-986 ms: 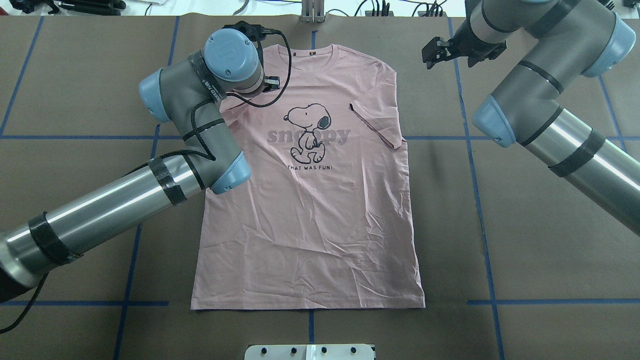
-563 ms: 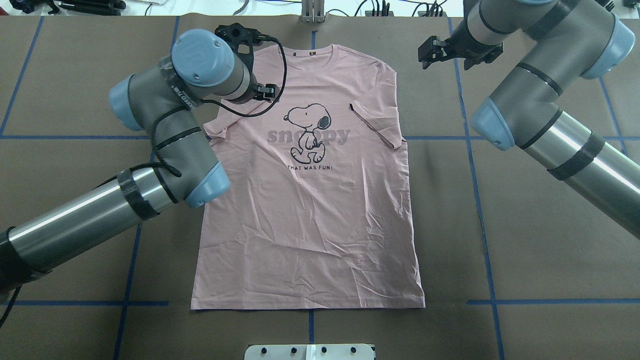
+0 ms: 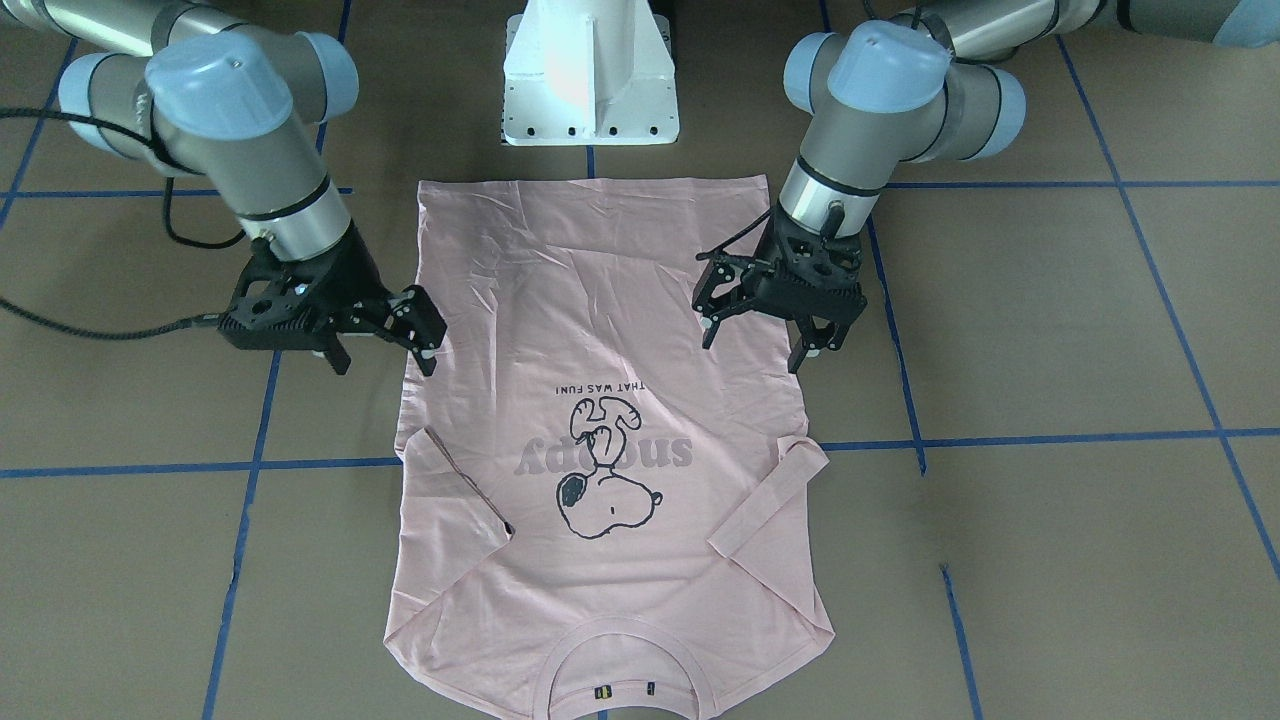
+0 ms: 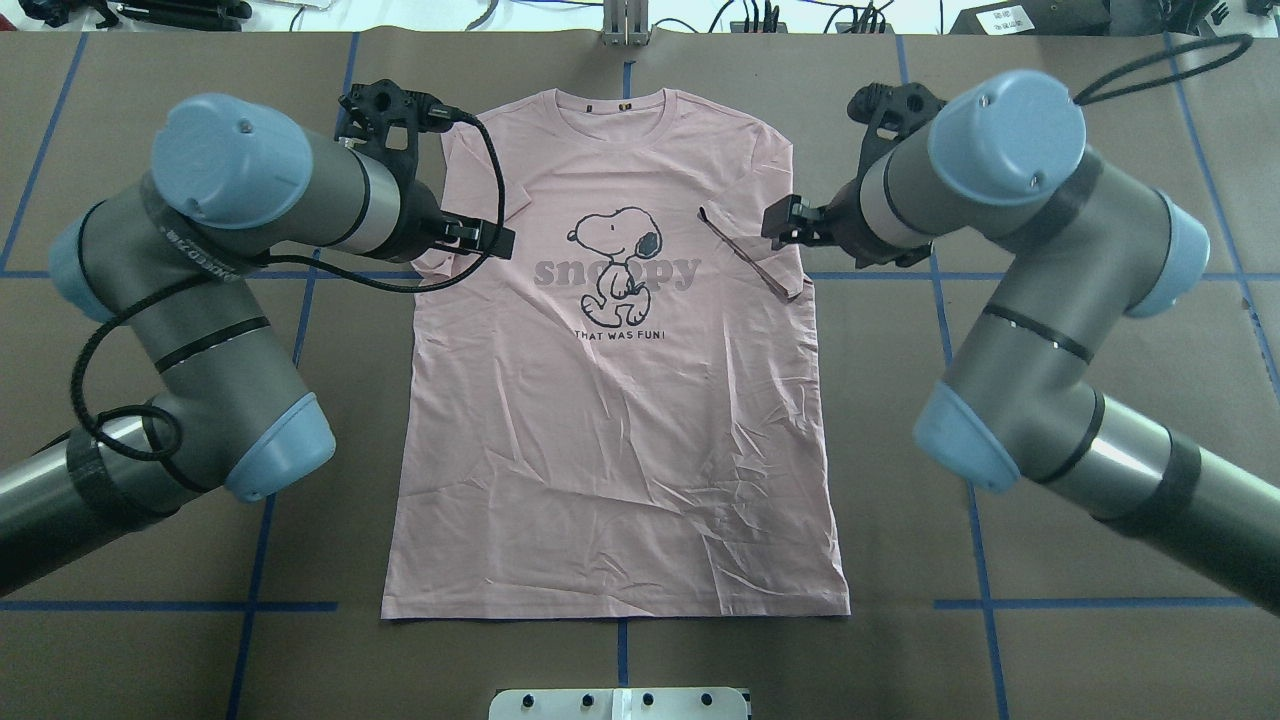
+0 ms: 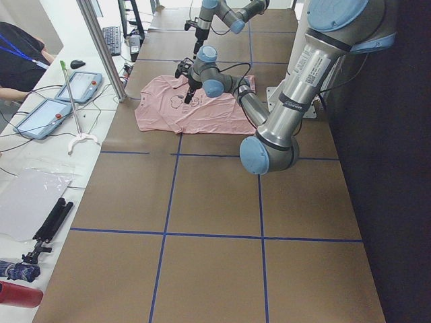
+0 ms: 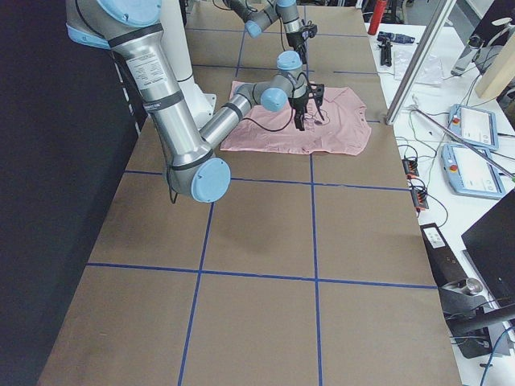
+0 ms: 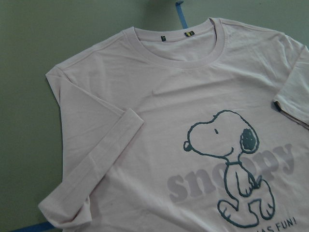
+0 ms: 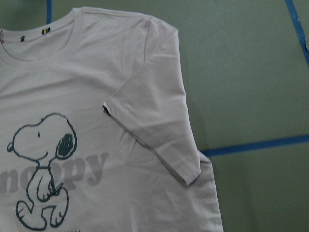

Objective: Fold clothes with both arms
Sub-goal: 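Move both grippers down to the shirt's hem corners nearest the robot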

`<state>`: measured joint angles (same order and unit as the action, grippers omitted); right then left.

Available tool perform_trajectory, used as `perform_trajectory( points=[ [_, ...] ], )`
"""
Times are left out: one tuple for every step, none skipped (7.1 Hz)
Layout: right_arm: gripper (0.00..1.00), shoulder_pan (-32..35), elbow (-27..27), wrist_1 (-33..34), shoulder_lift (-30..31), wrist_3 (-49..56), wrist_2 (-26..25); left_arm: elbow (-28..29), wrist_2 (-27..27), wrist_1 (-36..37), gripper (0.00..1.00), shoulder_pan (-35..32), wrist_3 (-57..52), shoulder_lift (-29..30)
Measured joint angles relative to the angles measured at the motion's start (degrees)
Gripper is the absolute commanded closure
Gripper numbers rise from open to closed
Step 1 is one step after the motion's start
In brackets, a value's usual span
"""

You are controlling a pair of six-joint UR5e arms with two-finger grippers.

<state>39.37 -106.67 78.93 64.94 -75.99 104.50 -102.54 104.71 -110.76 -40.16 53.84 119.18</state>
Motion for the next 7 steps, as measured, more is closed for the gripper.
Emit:
perform_trajectory(
  points=[
    [0.05,-5.76,-5.85,0.17,4.87,-5.31,-4.56,-3.8,0.22,-0.13,0.0,1.1,0.5,-3.07],
    [0.11,-11.87,-11.27,0.17,10.26,-10.02,-9.2,-7.35,-0.07,-0.16,0.0,3.15,2.04,-6.1],
    [0.14,-17.93,-15.55,-0.17,15.37,-14.57,-13.63,-10.08,-1.64,-0.11,0.11,6.74,5.2,-8.83],
    [0.15,-23.37,-17.87,-0.71,18.87,-18.79,-18.26,-11.38,-3.99,-0.1,0.16,10.69,8.99,-10.82],
    [0.14,-27.73,-18.92,-1.54,20.6,-21.97,-22.07,-11.99,-6.54,-0.96,0.18,14.9,13.3,-13.13],
    [0.13,-30.84,-19.4,-2.87,21.35,-24.09,-24.88,-12.31,-9.5,-4.01,0.18,18.99,17.25,-16.38],
    [0.12,-32.84,-19.57,-3.89,21.78,-24.93,-26.95,-12.41,-12.56,-8.75,0.21,22.6,20.2,-20.97]
  ],
)
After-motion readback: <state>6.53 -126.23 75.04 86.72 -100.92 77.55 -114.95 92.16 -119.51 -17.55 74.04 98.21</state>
